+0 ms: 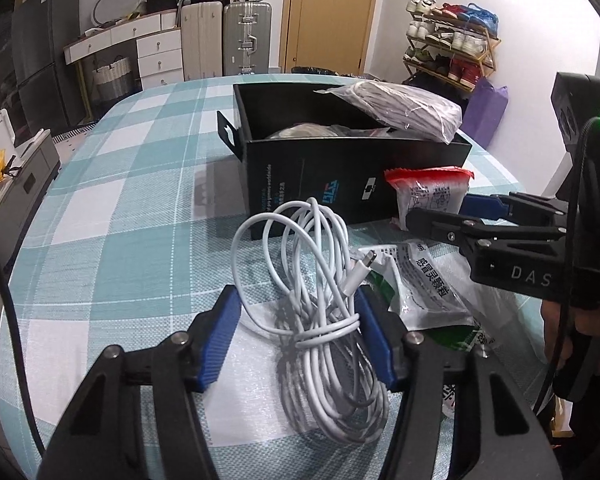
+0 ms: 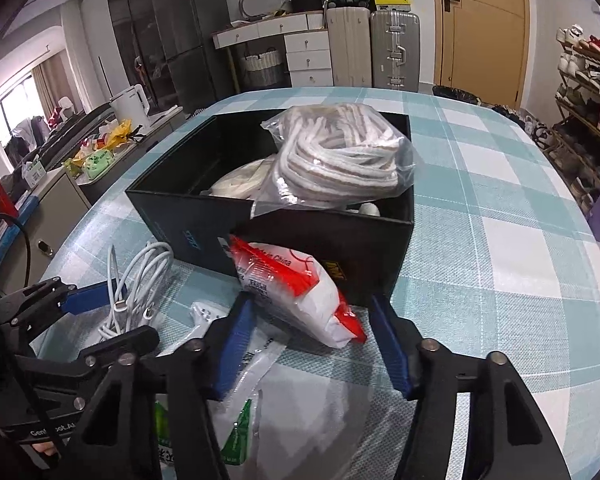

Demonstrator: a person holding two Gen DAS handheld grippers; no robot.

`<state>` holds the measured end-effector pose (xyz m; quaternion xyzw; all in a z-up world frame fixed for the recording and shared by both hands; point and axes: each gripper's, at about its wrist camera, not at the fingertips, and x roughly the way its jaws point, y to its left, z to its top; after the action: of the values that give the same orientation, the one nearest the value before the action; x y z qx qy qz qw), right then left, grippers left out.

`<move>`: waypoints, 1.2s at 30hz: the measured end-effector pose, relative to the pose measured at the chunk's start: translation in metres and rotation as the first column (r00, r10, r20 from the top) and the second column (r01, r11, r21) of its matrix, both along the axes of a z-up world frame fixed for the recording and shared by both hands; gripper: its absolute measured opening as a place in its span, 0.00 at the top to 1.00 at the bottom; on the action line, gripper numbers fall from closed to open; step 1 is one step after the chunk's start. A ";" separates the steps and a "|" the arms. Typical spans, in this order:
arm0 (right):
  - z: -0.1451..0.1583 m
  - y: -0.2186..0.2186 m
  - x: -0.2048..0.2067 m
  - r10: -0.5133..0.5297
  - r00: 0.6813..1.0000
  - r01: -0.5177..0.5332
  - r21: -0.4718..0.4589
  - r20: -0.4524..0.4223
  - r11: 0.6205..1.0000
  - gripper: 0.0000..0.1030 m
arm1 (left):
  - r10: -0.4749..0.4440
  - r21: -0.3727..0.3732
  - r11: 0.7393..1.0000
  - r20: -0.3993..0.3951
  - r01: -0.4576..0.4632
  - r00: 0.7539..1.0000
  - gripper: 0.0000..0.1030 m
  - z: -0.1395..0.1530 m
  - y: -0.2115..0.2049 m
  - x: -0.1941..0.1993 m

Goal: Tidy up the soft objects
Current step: 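Grasp the coiled white cable with the left gripper while the right grasps the red packet, then lift the cable and red packet and carry both over the black box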

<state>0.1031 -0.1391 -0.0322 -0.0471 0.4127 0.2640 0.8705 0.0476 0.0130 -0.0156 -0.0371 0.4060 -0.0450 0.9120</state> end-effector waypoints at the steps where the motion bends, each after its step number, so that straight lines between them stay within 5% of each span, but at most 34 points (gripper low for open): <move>1: 0.000 0.000 -0.001 0.004 1.000 -0.004 0.003 0.000 1.000 0.47 | 0.003 0.000 1.000 0.002 -0.003 1.000 0.44 0.000 0.001 0.000; 15: 0.008 0.008 -0.011 0.087 0.995 -0.088 0.032 0.038 0.996 0.75 | 0.028 -0.014 1.000 0.038 -0.027 0.999 0.44 0.009 0.007 -0.005; 36: 0.052 -0.002 -0.038 0.127 0.980 -0.139 0.073 0.151 0.988 0.80 | 0.058 -0.041 0.998 0.151 -0.052 0.987 0.44 0.046 0.020 -0.014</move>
<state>0.0653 -0.1414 0.0197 -0.0573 0.3325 0.3346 0.8799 0.0332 0.0329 0.0305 -0.0616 0.3330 -0.0300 0.9404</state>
